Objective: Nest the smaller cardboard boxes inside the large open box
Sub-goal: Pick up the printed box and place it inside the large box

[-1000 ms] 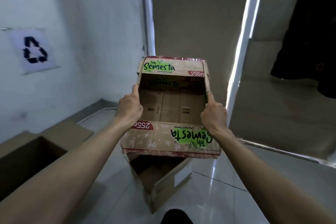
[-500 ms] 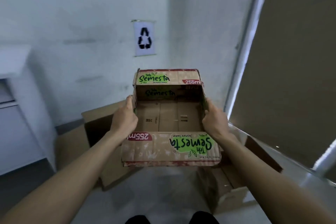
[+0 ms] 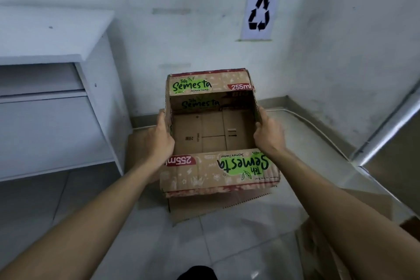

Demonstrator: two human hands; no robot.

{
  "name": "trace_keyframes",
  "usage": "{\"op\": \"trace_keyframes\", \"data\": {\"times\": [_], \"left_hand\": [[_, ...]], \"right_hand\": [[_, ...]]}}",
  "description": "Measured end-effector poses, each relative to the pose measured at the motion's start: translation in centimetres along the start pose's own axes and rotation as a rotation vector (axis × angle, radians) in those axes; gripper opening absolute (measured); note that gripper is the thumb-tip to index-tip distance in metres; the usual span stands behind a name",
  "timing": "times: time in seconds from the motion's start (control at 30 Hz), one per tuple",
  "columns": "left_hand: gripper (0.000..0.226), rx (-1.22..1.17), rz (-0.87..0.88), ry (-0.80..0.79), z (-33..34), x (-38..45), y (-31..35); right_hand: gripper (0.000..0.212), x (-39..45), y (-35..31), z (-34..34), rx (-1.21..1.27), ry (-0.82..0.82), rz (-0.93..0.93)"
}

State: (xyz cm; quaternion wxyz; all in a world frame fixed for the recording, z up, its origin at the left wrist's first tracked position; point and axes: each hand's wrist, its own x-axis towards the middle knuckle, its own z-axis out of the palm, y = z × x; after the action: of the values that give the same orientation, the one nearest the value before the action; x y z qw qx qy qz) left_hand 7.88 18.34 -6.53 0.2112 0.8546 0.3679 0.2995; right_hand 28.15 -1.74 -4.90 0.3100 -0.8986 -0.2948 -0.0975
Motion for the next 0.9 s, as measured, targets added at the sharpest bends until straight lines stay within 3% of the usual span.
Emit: {"op": "trace_keyframes", "data": {"times": [0.2, 0.4, 0.6, 0.9], "left_hand": [[0.062, -0.064, -0.114, -0.067, 4.4, 0.2, -3.2], [0.057, -0.095, -0.268, -0.122, 7.9, 0.1, -6.3], [0.064, 0.01, -0.262, -0.03, 8.5, 0.4, -7.3], [0.068, 0.017, -0.195, 0.034, 7.6, 1.5, -7.3]], "right_hand": [[0.05, 3.8, 1.9, 4.3, 0.112, -0.089, -0.001], [0.042, 7.1, 1.2, 7.6, 0.112, -0.065, -0.048], [0.047, 8.1, 0.1, 9.4, -0.002, -0.045, -0.162], [0.037, 7.8, -0.4, 10.6, -0.038, 0.02, -0.141]]}}
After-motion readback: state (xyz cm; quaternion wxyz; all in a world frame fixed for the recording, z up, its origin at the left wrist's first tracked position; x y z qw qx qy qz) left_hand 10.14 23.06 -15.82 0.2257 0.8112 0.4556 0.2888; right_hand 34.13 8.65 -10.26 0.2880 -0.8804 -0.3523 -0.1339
